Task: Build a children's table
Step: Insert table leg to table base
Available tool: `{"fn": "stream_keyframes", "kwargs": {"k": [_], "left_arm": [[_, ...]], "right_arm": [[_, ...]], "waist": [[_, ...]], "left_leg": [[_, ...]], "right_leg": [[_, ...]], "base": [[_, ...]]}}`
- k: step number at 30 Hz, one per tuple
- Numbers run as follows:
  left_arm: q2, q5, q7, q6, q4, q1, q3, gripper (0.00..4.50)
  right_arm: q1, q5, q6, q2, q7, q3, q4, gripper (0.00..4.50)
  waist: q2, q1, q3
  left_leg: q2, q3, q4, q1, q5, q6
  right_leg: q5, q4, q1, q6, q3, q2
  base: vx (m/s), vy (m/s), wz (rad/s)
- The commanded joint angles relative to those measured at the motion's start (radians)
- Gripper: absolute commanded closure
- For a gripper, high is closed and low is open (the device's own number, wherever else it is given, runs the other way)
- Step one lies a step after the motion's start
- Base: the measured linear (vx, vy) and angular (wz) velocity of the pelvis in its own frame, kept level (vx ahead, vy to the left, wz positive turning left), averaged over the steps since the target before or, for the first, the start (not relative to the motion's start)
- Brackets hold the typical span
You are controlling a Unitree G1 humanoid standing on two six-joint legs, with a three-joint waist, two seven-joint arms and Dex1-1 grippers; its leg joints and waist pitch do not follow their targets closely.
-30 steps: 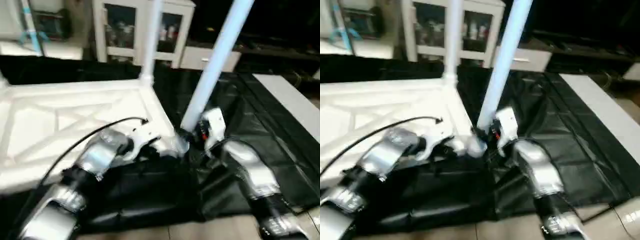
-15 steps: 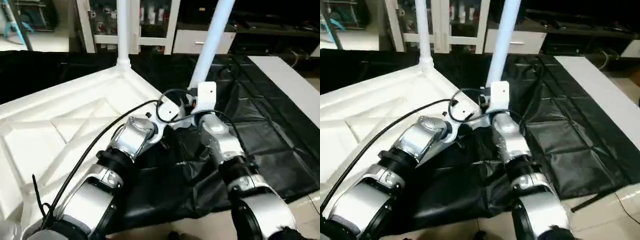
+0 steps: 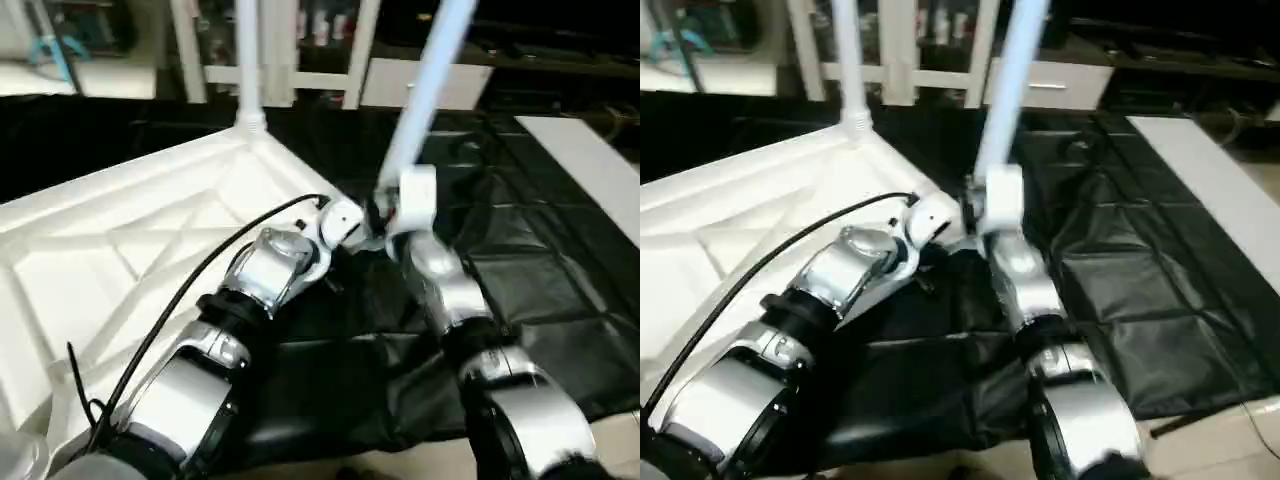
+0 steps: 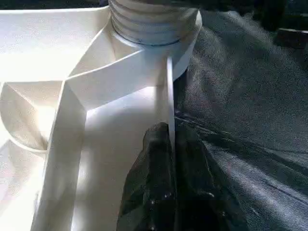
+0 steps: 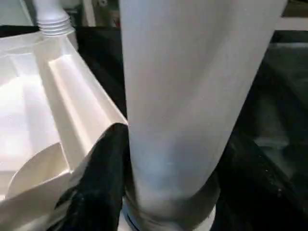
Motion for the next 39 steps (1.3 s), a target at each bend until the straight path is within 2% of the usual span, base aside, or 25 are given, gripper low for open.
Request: {"fn": "stream_keyframes", "kwargs": {"k": [1,3,5,9,11,12,13,15,16,17,19,20,21,22,23,24,25,26,28,32,33,34,35,37,39], "left_arm": [[-0.015,-0.026,-0.024,-0.067,-0.042,-0.045,0.003,4.50],[-0.010,-0.024,-0.029,-0.069,-0.040,-0.046,0.003,4.50],[0.001,-0.023,-0.036,-0.076,-0.034,-0.043,0.004,4.50],[0.012,-0.021,-0.053,-0.083,-0.034,-0.038,0.000,4.50],[0.029,-0.017,-0.086,-0.098,-0.040,-0.024,-0.015,4.50],[0.029,-0.017,-0.086,-0.098,-0.040,-0.024,-0.015,4.50],[0.046,-0.014,-0.112,-0.107,-0.051,-0.009,-0.026,4.50],[0.053,-0.013,-0.123,-0.112,-0.056,-0.002,-0.030,4.50],[0.063,-0.013,-0.141,-0.115,-0.064,0.008,-0.037,4.50],[0.074,-0.012,-0.161,-0.121,-0.073,0.020,-0.044,4.50],[0.118,-0.023,-0.246,-0.129,-0.121,0.069,-0.066,4.50],[0.118,-0.023,-0.246,-0.129,-0.121,0.069,-0.066,4.50],[0.129,-0.028,-0.269,-0.132,-0.133,0.080,-0.071,4.50],[0.135,-0.030,-0.283,-0.139,-0.139,0.085,-0.075,4.50],[0.156,-0.039,-0.329,-0.150,-0.159,0.102,-0.087,4.50],[0.170,-0.041,-0.357,-0.160,-0.170,0.113,-0.096,4.50],[0.199,-0.048,-0.416,-0.180,-0.193,0.135,-0.114,4.50],[0.217,-0.053,-0.452,-0.193,-0.207,0.148,-0.124,4.50],[0.270,-0.074,-0.558,-0.222,-0.263,0.188,-0.149,4.50],[0.333,-0.101,-0.671,-0.208,-0.342,0.235,-0.170,4.50],[0.347,-0.106,-0.695,-0.216,-0.356,0.245,-0.176,4.50],[0.365,-0.111,-0.723,-0.219,-0.374,0.255,-0.185,4.50],[0.365,-0.111,-0.723,-0.219,-0.374,0.255,-0.185,4.50],[0.388,-0.114,-0.752,-0.227,-0.397,0.266,-0.193,4.50],[0.393,-0.111,-0.760,-0.232,-0.398,0.267,-0.195,4.50]], "right_arm": [[0.036,0.003,0.035,0.002,0.047,0.011,0.017,1.53],[0.048,-0.001,0.027,-0.009,0.065,0.010,-0.016,1.46],[0.098,0.013,0.025,-0.043,0.127,0.016,-0.134,1.23],[0.157,0.039,0.032,-0.078,0.203,0.017,-0.254,1.03],[0.242,0.072,0.072,-0.139,0.290,0.024,-0.408,0.69],[0.242,0.072,0.072,-0.139,0.290,0.024,-0.408,0.64],[0.304,0.101,0.110,-0.187,0.353,0.023,-0.508,0.63],[0.326,0.112,0.124,-0.205,0.375,0.020,-0.545,0.57],[0.356,0.131,0.141,-0.232,0.409,0.014,-0.594,0.28],[0.380,0.147,0.145,-0.258,0.442,0.007,-0.637,0.21],[0.442,0.210,0.214,-0.362,0.567,-0.024,-0.729,0.18],[0.442,0.210,0.214,-0.362,0.567,-0.024,-0.729,0.10],[0.454,0.220,0.236,-0.389,0.604,-0.025,-0.741,0.04],[0.462,0.227,0.249,-0.405,0.627,-0.022,-0.750,0.04],[0.483,0.236,0.267,-0.448,0.690,-0.007,-0.764,0.04],[0.496,0.244,0.283,-0.473,0.728,0.001,-0.774,0.04],[0.515,0.251,0.299,-0.513,0.791,0.018,-0.784,0.04],[0.525,0.255,0.309,-0.534,0.825,0.027,-0.789,0.04],[0.545,0.284,0.350,-0.570,0.885,0.044,-0.826,0.04],[0.535,0.273,0.355,-0.582,0.926,0.074,-0.836,0.04],[0.530,0.264,0.350,-0.583,0.935,0.084,-0.833,0.04],[0.517,0.247,0.335,-0.579,0.935,0.095,-0.824,0.04],[0.517,0.247,0.335,-0.579,0.935,0.095,-0.824,0.04],[0.492,0.234,0.327,-0.577,0.962,0.114,-0.815,0.04],[0.471,0.232,0.332,-0.576,1.001,0.139,-0.810,0.04]], "waist": [[0.009,0.007,-0.078],[0.006,0.009,-0.077],[0.007,0.012,-0.077],[0.005,0.020,-0.075],[0.009,0.021,-0.073],[0.006,0.026,-0.073],[0.008,0.033,-0.073],[0.006,0.035,-0.071],[0.006,0.038,-0.070],[0.006,0.038,-0.069],[0.006,0.040,-0.069],[0.006,0.043,-0.069],[0.005,0.040,-0.067],[0.005,0.043,-0.066],[0.006,0.043,-0.065],[0.008,0.045,-0.065],[0.007,0.047,-0.063],[0.010,0.049,-0.063],[0.009,0.055,-0.065],[0.015,0.056,-0.067],[0.013,0.052,-0.064],[0.014,0.055,-0.065],[0.015,0.056,-0.066],[0.016,0.054,-0.066],[0.013,0.053,-0.065]], "left_leg": [[0.018,0.009,-0.050,0.008,-0.098,0.076],[0.017,0.011,-0.048,0.006,-0.091,0.088],[0.016,0.012,-0.046,0.007,-0.098,0.093],[0.018,0.010,-0.046,0.006,-0.141,0.095],[0.017,0.010,-0.047,0.006,-0.155,0.090],[0.019,0.011,-0.045,0.010,-0.153,0.095],[0.017,0.010,-0.045,0.007,-0.141,0.099],[0.017,0.010,-0.046,0.006,-0.147,0.101],[0.018,0.011,-0.045,0.006,-0.163,0.099],[0.017,0.010,-0.046,0.005,-0.168,0.096],[0.020,0.007,-0.047,0.005,-0.184,0.097],[0.021,0.007,-0.047,0.007,-0.180,0.097],[0.019,0.008,-0.046,0.004,-0.180,0.097],[0.018,0.009,-0.046,0.006,-0.199,0.093],[0.019,0.009,-0.046,0.008,-0.208,0.087],[0.020,0.006,-0.047,0.008,-0.217,0.083],[0.021,0.008,-0.048,0.009,-0.229,0.084],[0.022,0.006,-0.049,0.009,-0.237,0.082],[0.025,0.006,-0.049,0.007,-0.223,0.079],[0.028,0.005,-0.049,0.015,-0.227,0.057],[0.026,0.005,-0.051,0.008,-0.224,0.054],[0.027,0.009,-0.049,0.018,-0.240,0.049],[0.028,0.008,-0.048,0.021,-0.243,0.044],[0.027,0.008,-0.051,0.015,-0.241,0.037],[0.026,0.008,-0.050,0.016,-0.243,0.038]], "right_leg": [[-0.060,-0.027,0.071,-0.239,0.043,-0.044],[-0.057,-0.026,0.072,-0.246,0.044,-0.043],[-0.064,-0.027,0.072,-0.244,0.045,-0.042],[-0.126,-0.034,0.072,-0.225,0.045,-0.043],[-0.159,-0.038,0.071,-0.217,0.045,-0.041],[-0.155,-0.037,0.069,-0.209,0.047,-0.040],[-0.152,-0.037,0.072,-0.211,0.046,-0.038],[-0.168,-0.038,0.071,-0.211,0.046,-0.039],[-0.197,-0.044,0.070,-0.201,0.047,-0.040],[-0.211,-0.044,0.070,-0.196,0.047,-0.040],[-0.238,-0.046,0.072,-0.185,0.047,-0.039],[-0.236,-0.045,0.071,-0.186,0.048,-0.039],[-0.246,-0.045,0.069,-0.188,0.050,-0.037],[-0.292,-0.052,0.067,-0.177,0.049,-0.037],[-0.311,-0.054,0.063,-0.174,0.050,-0.039],[-0.331,-0.055,0.066,-0.166,0.049,-0.038],[-0.346,-0.058,0.061,-0.164,0.051,-0.039],[-0.358,-0.059,0.064,-0.160,0.050,-0.040],[-0.336,-0.054,0.062,-0.163,0.054,-0.041],[-0.320,-0.046,0.056,-0.176,0.053,-0.041],[-0.320,-0.046,0.059,-0.174,0.054,-0.038],[-0.327,-0.050,0.051,-0.176,0.054,-0.037],[-0.322,-0.046,0.049,-0.181,0.054,-0.038],[-0.308,-0.042,0.055,-0.182,0.056,-0.036],[-0.306,-0.041,0.055,-0.182,0.056,-0.037]], "base": [[0.000,0.000,0.00],[0.000,0.000,0.00],[0.000,0.000,0.00],[0.000,0.000,0.00],[0.000,0.000,0.00],[0.000,0.000,0.00],[0.000,0.000,0.00],[0.000,0.000,0.00],[0.000,0.000,0.00],[0.000,0.000,0.00],[0.000,0.000,0.00],[0.000,0.000,0.00],[0.000,0.000,0.00],[0.000,0.000,0.00],[0.000,0.000,0.00],[0.000,0.000,0.00],[0.000,0.000,0.00],[0.000,0.000,0.00],[0.000,0.000,0.00],[0.000,0.000,0.00],[0.000,0.000,0.00],[0.000,0.000,0.00],[0.000,0.000,0.00],[0.000,0.000,0.00],[0.000,0.000,0.00]]}}
